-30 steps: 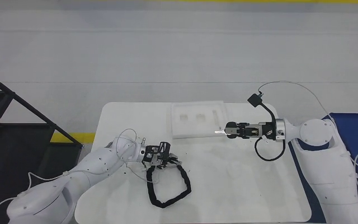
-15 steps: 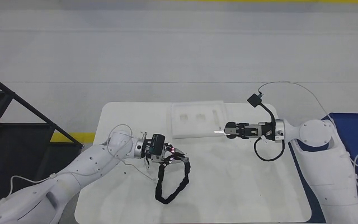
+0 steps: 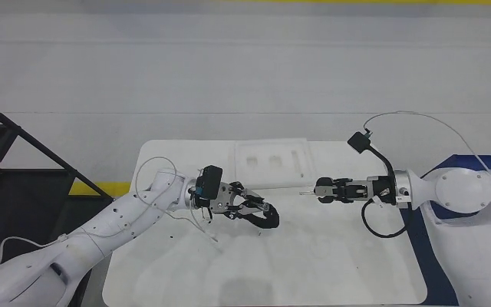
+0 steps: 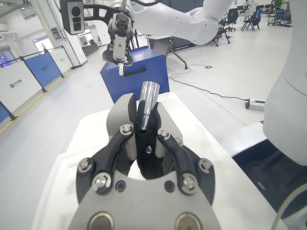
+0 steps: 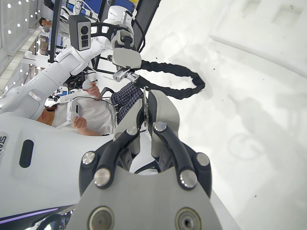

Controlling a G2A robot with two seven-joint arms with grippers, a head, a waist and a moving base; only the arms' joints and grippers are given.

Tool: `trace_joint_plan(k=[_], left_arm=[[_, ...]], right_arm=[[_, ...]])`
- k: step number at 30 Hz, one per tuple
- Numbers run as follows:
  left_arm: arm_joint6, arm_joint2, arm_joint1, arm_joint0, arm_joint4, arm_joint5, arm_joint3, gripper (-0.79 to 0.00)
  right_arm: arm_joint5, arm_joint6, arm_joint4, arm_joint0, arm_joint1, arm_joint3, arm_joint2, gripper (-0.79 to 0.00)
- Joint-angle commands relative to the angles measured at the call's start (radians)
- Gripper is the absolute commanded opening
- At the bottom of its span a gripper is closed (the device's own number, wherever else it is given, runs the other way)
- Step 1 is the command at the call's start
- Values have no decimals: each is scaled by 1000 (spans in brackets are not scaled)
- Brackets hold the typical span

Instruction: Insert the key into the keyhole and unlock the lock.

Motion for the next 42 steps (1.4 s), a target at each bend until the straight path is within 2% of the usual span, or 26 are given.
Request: trace_joint_plan(k=[1, 5, 23, 25, 29, 34, 42], left_arm=[[10, 9, -8, -14, 14, 10, 14, -785], [26, 39, -30, -30, 3, 26, 44, -785], [26, 39, -30, -30, 3, 26, 44, -785], [-8, 27, -32, -10, -20, 73, 41, -785], [-19, 9, -40, 14, -29, 106, 16, -785], [17, 12, -70, 4, 35, 134, 20, -785], [118, 40, -141, -32, 111, 155, 110, -785]], right_arm=[[7, -6, 1, -7, 3, -17, 4, -785], [16, -29, 3, -22, 8, -38, 7, -785], [17, -36, 2, -24, 8, -39, 7, -785], [23, -61, -10, -36, 9, -57, 1, -785], [64, -59, -53, -48, 16, -132, -2, -785], [117, -72, -133, -69, 26, -228, -2, -785], [184, -91, -212, -98, 39, -336, 2, -785]])
